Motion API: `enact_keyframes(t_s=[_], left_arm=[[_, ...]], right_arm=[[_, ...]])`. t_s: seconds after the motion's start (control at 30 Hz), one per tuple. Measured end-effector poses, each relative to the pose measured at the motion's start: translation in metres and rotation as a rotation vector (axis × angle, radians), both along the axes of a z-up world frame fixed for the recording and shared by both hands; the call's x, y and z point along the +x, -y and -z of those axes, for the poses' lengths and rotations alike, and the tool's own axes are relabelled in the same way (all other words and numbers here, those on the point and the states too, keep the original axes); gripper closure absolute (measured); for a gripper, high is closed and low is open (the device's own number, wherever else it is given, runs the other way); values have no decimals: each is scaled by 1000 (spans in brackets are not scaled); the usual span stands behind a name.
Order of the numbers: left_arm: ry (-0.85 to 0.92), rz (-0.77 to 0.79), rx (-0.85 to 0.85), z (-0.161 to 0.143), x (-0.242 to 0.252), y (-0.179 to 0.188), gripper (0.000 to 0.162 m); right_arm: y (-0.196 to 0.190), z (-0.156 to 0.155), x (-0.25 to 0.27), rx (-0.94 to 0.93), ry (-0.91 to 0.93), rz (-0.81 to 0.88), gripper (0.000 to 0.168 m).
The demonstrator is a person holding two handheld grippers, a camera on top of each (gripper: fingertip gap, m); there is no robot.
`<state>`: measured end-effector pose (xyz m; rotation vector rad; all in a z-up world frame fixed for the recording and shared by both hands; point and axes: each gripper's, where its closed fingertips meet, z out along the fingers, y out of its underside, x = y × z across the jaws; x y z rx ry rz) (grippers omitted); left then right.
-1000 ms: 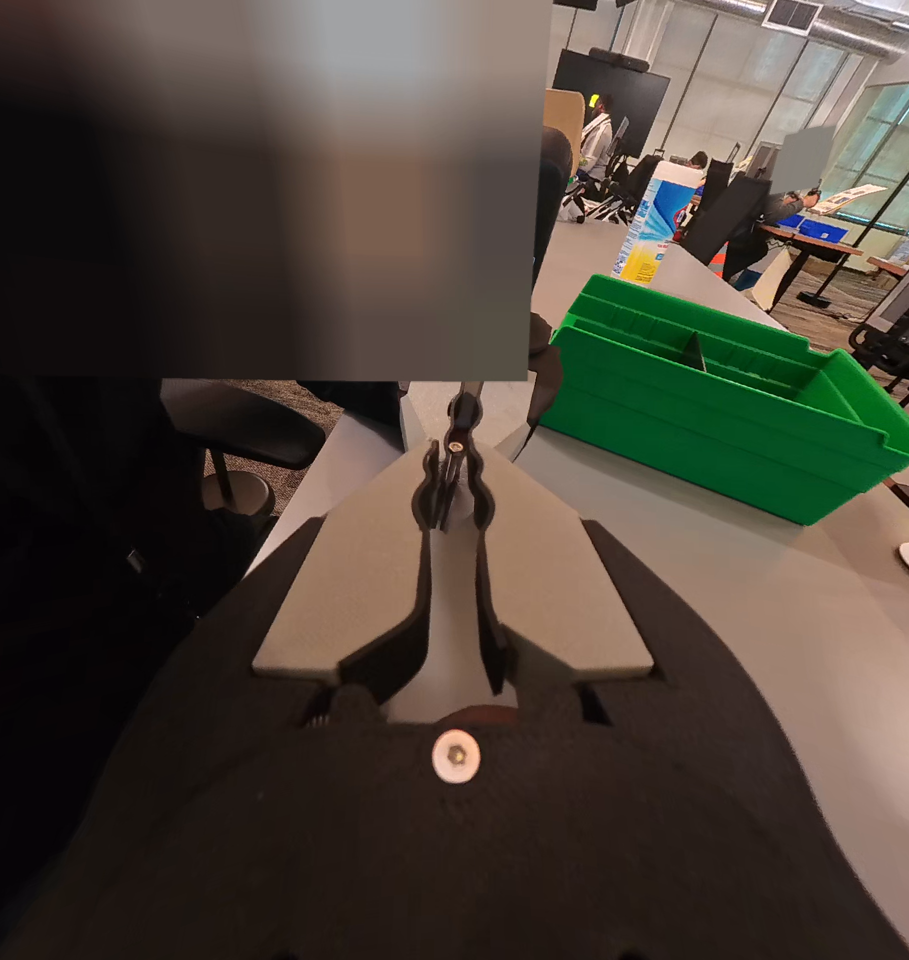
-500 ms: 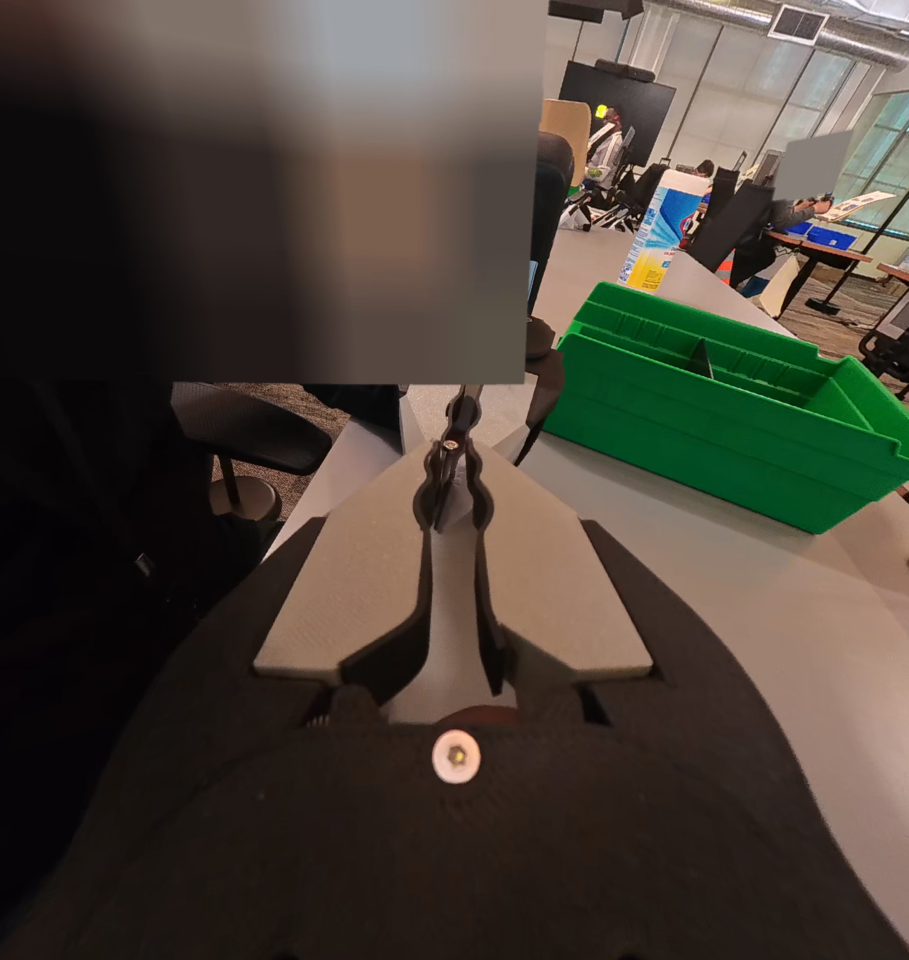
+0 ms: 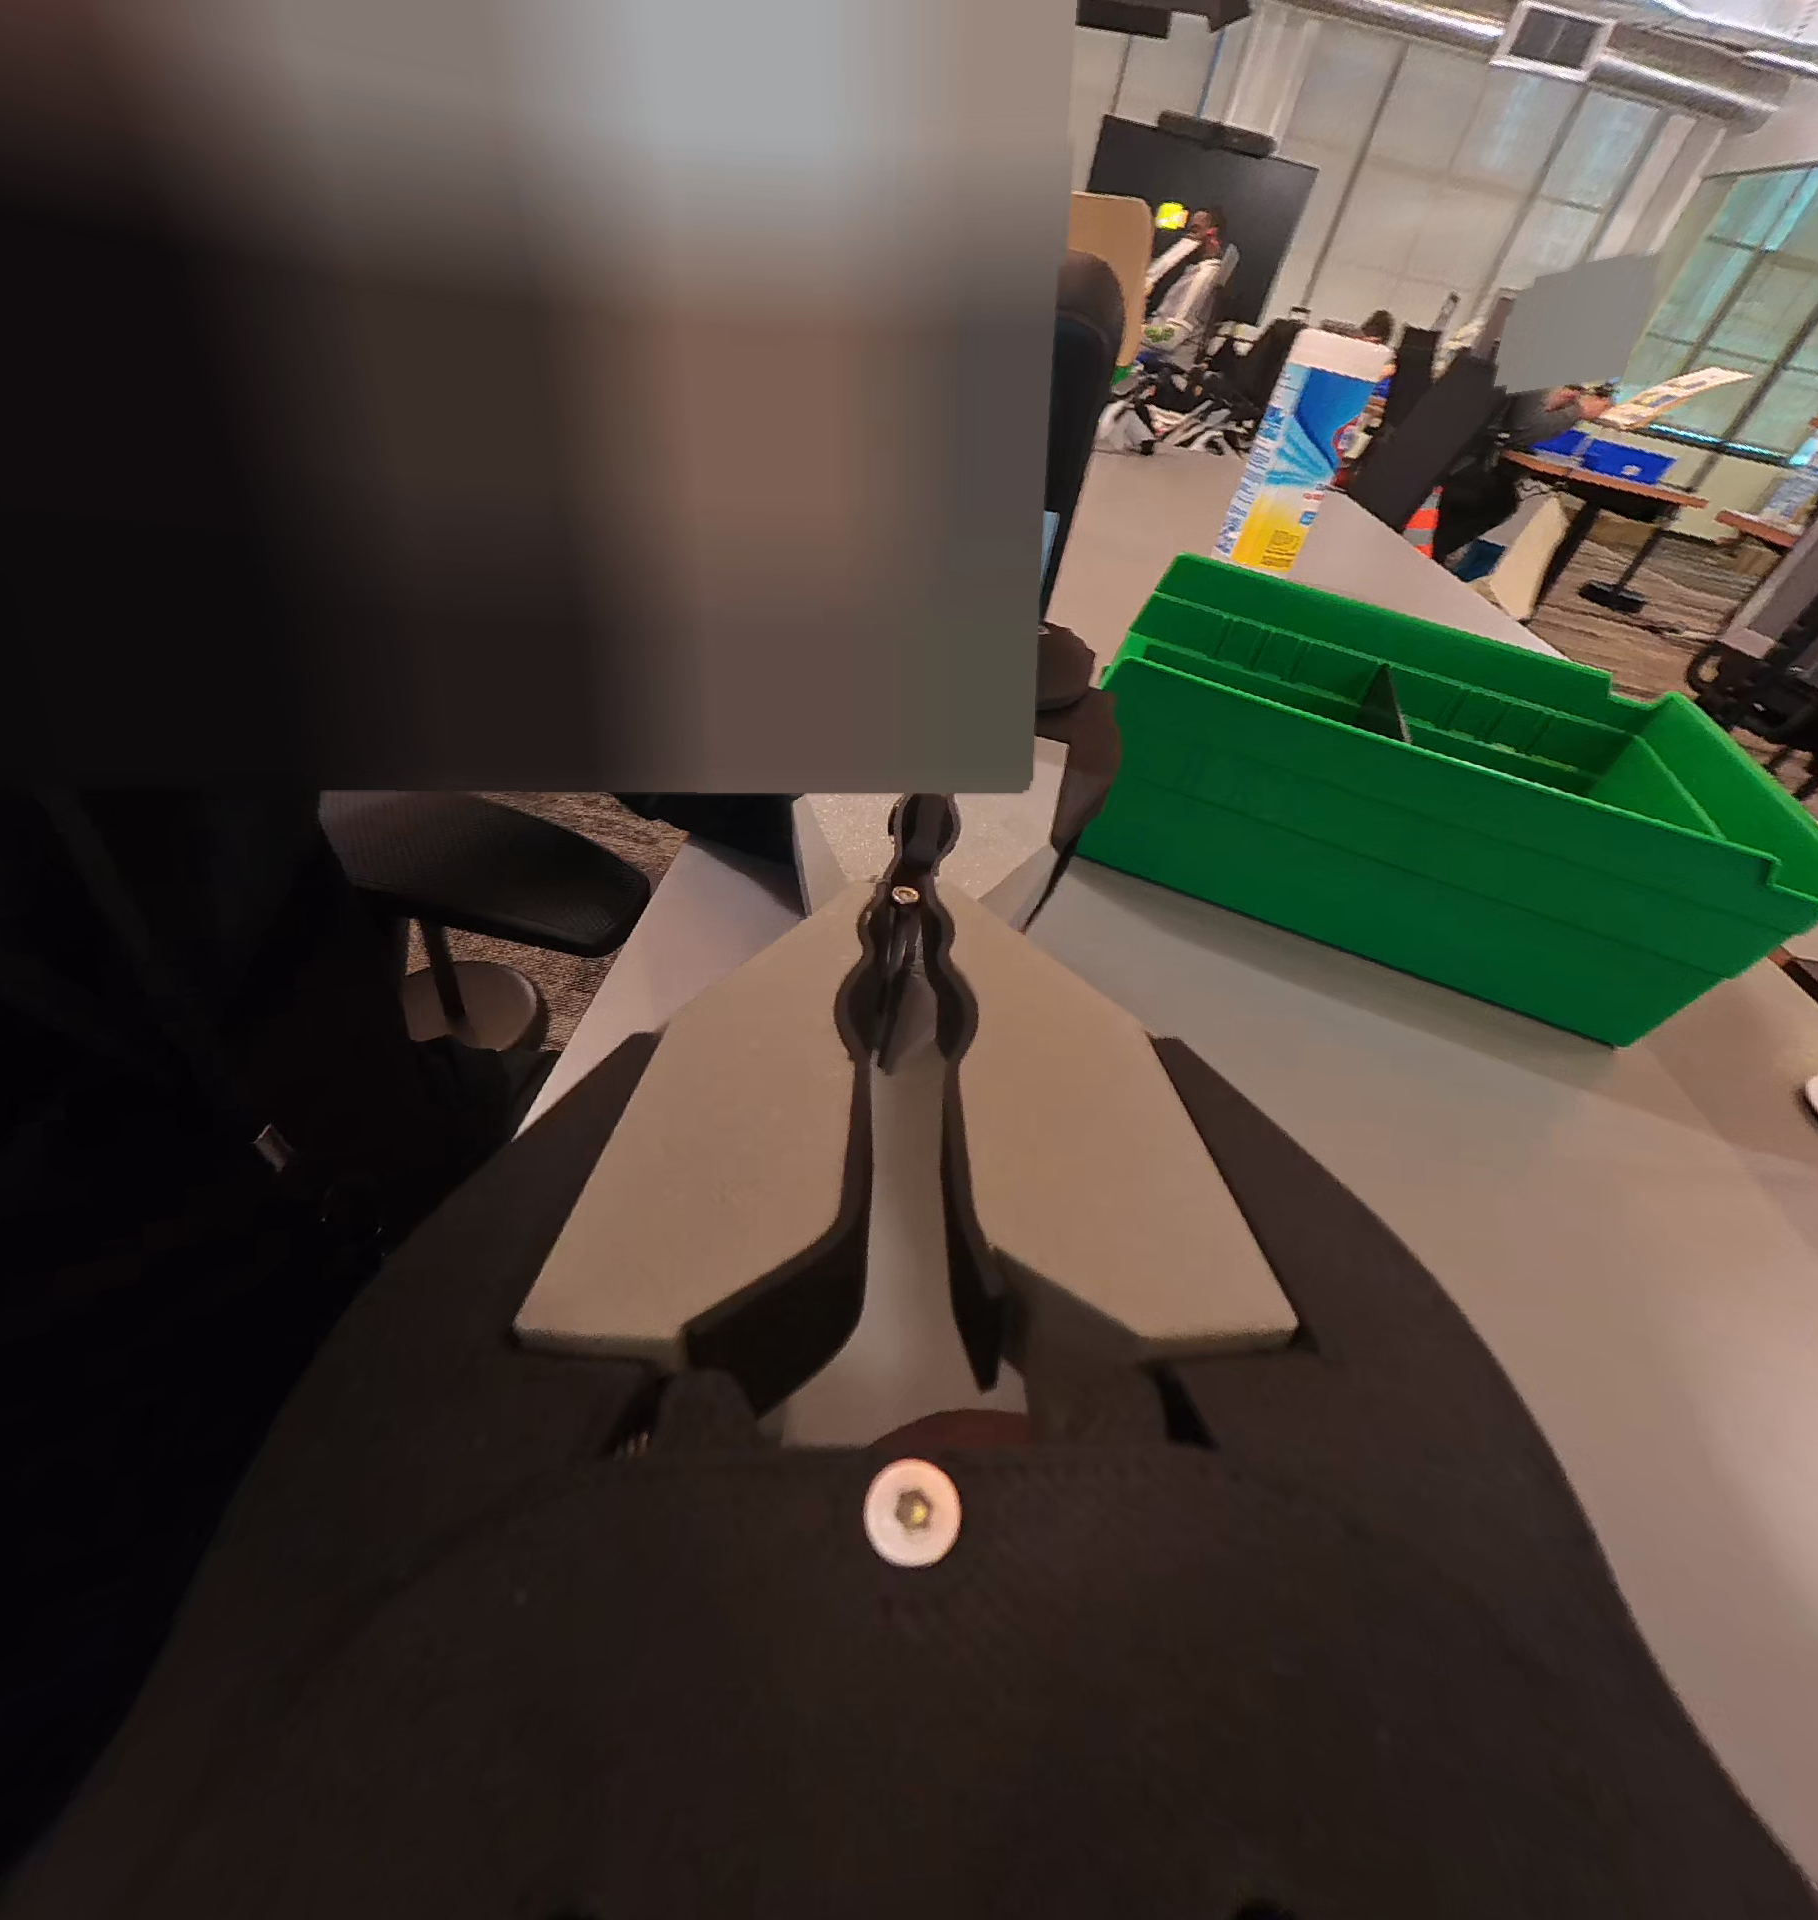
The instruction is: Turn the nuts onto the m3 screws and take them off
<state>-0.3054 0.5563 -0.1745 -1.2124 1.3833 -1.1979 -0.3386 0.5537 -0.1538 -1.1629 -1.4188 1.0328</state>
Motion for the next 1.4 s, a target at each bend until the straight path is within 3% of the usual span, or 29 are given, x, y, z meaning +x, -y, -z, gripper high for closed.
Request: enact_keyframes(t_s=[0.27,0.7,0.83,1.0,1.17,1.4], left_arm=[[-24,-126,11,4,-1,-21,162],[-129,-322,-25,24,-5,-57,162],[-130,-349,-47,25,-8,-63,162],[-134,-348,-64,26,-9,-64,162],[-115,-329,-109,24,-10,-63,162],[-82,-229,-153,18,-6,-50,162]], right_arm=[[-26,1,-1,-44,-35,252,167],[-68,21,1,-31,-28,837,166],[-73,21,-1,-42,-45,911,166],[-76,23,-4,-78,-49,897,166],[-67,13,8,-62,-97,831,149],[-41,-11,12,-110,-165,432,150]])
